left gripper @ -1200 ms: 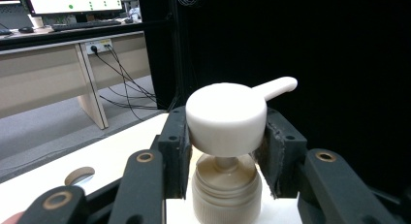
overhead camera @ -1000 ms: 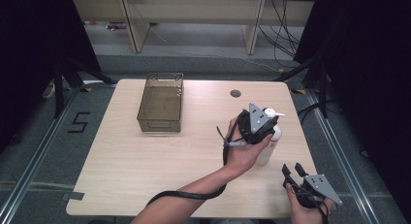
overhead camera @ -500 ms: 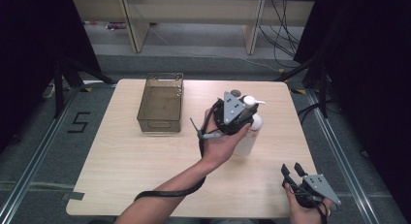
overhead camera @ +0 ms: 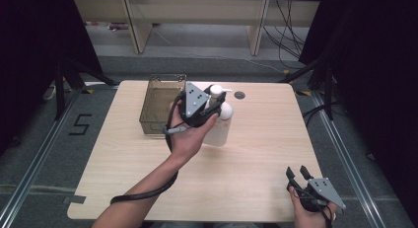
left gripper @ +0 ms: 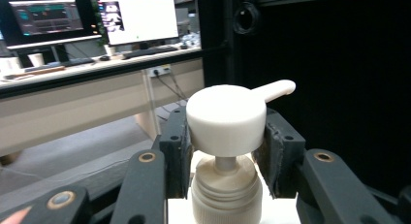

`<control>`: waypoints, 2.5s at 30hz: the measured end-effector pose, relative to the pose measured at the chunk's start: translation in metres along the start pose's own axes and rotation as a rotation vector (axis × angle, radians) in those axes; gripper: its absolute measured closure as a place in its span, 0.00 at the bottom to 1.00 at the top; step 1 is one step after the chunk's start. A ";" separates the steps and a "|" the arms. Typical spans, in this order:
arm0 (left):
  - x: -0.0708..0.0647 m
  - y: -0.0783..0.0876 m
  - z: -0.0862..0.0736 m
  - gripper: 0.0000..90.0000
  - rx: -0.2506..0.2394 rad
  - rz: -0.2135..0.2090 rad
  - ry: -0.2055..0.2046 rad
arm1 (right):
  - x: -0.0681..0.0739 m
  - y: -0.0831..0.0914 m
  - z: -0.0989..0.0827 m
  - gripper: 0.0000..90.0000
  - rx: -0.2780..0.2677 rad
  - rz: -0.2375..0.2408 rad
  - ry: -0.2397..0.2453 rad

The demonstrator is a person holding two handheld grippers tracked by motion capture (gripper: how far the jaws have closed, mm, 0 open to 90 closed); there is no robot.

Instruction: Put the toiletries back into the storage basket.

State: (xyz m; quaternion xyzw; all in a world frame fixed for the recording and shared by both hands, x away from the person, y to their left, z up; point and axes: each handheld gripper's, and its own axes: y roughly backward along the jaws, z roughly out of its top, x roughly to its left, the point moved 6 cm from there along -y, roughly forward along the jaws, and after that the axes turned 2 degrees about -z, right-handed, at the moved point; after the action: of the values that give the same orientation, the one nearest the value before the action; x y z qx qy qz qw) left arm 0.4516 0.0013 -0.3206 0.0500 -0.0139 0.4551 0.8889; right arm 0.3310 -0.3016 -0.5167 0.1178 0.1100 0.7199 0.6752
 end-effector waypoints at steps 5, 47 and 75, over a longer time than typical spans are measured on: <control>0.028 0.020 0.000 0.66 -0.006 0.039 -0.001 | 0.004 -0.003 -0.001 0.54 -0.014 0.007 -0.002; 0.141 0.076 0.005 0.66 -0.034 0.291 0.047 | 0.009 -0.006 -0.003 0.54 -0.004 0.012 0.008; 0.171 0.060 0.015 0.66 -0.068 0.340 0.047 | 0.009 -0.007 -0.003 0.54 -0.006 0.024 0.007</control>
State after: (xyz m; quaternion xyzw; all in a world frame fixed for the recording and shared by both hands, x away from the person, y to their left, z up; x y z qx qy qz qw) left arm 0.5037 0.1731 -0.2895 0.0063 -0.0170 0.5991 0.8005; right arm 0.3362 -0.2925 -0.5217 0.1146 0.1089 0.7285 0.6665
